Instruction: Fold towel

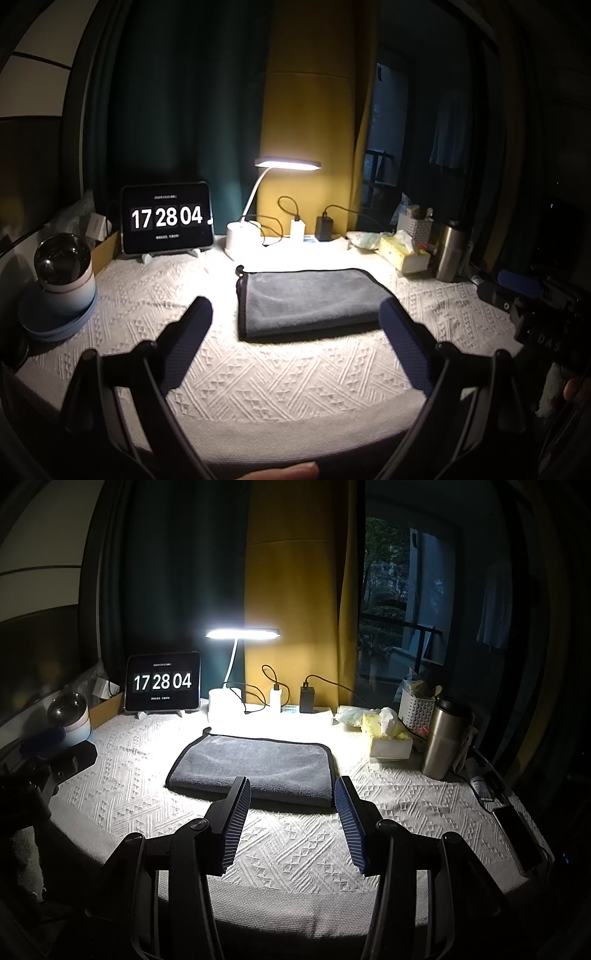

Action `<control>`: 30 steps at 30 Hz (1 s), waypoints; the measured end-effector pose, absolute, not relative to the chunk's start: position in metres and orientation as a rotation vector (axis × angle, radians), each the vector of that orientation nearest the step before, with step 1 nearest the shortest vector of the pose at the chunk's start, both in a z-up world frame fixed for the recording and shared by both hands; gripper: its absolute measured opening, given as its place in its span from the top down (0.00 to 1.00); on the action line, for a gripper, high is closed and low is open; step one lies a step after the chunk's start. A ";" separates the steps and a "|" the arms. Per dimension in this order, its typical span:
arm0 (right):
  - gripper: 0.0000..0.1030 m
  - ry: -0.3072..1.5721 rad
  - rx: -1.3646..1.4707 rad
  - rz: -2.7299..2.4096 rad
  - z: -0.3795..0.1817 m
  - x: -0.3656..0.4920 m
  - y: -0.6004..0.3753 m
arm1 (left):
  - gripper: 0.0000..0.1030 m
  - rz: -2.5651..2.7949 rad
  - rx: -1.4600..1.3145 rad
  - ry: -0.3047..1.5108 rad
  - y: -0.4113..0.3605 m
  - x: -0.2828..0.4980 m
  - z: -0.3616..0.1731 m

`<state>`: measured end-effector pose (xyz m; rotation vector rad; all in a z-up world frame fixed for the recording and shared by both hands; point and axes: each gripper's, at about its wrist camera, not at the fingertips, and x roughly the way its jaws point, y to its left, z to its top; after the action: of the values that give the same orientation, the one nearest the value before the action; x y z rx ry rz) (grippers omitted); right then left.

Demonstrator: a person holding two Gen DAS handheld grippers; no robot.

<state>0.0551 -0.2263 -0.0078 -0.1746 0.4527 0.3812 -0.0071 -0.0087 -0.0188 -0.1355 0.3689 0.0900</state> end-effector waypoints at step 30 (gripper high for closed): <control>0.51 0.458 -0.176 0.384 -0.010 0.057 -0.220 | 0.10 0.091 -0.140 0.377 -0.013 -0.004 -0.022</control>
<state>0.0567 -0.2205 -0.0095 -0.1761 0.4581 0.3837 -0.0043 -0.0125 -0.0219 -0.1396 0.3772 0.0908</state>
